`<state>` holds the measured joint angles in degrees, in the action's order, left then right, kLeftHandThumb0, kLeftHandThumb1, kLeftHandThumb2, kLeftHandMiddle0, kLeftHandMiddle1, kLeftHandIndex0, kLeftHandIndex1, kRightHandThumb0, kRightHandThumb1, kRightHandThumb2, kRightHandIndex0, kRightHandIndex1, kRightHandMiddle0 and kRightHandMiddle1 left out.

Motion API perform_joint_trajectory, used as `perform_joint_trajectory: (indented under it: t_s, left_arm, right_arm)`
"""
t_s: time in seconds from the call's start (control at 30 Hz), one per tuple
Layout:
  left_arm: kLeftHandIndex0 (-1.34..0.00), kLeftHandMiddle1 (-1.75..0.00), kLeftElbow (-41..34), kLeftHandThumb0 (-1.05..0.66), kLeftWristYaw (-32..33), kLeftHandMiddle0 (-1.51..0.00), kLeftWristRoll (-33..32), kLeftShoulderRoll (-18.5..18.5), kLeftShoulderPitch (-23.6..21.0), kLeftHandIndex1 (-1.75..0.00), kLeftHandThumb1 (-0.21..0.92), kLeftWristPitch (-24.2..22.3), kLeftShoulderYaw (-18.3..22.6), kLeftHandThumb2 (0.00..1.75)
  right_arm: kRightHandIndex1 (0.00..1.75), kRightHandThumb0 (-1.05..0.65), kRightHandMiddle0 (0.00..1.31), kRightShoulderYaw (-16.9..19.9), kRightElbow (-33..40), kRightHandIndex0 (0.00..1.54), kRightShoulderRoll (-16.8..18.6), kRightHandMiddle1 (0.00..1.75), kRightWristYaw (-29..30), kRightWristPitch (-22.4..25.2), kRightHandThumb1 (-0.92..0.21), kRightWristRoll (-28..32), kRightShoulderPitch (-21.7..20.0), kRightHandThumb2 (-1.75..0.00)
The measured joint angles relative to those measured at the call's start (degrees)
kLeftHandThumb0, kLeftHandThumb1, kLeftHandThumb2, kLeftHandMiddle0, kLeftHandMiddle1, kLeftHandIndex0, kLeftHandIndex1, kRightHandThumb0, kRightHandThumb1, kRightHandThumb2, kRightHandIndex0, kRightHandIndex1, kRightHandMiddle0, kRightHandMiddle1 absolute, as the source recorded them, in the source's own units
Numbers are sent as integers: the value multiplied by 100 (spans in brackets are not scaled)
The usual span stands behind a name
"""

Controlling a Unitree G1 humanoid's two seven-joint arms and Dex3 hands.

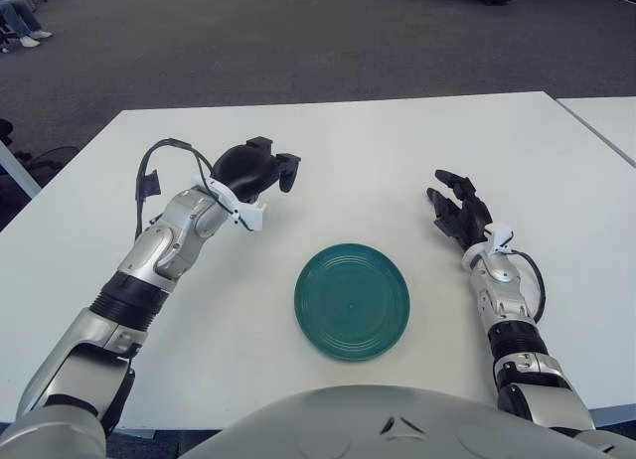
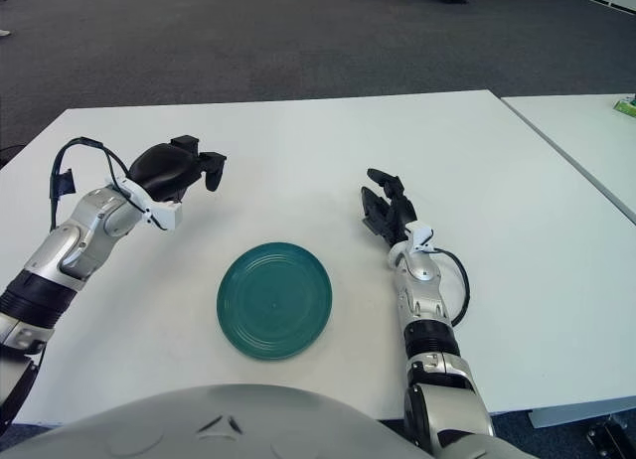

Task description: Put the gum into the plate.

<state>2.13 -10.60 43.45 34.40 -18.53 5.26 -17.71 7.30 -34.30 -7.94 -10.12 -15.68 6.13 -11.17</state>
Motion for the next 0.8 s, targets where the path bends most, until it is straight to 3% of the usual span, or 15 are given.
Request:
perform_joint_trajectory:
  t_s: [0.43,0.6,0.7,0.73,0.77,0.8]
  left_arm:
    - [-44,-175,623,37,526,-30,-159,-56,20,-172,72,70,383,80]
    - [-30,-168,771,34,843,-27,-328,-100,92,-144,87,64,619,53]
    - [-23,-167,1027,34,1096,-26,-377,-92,98,-131,91,68,744,47]
    - [-21,-153,1168,21,1219,-25,-372,-81,94,-128,88,72,774,48]
    - [-20,-126,1324,3,1355,-26,-360,-66,89,-121,82,68,787,54]
    - [-18,-114,1485,-8,1472,-27,-341,-55,85,-118,81,50,797,54]
  right_arm:
    - [1,-62,1,21,-118,43,-16,80,3,-51,-92,0,-53,-65]
    - [1,-62,1,21,-160,43,-14,80,-2,-52,-92,5,-96,-64]
    - [1,-62,0,20,-159,43,-13,80,-2,-48,-92,5,-100,-63]
    - [1,-62,0,19,-158,43,-12,81,-2,-43,-92,5,-103,-63]
    - [1,-61,0,17,-155,43,-12,81,-2,-38,-92,5,-105,-63]
    - [1,-62,0,16,-147,43,-11,80,-2,-31,-92,5,-104,-63]
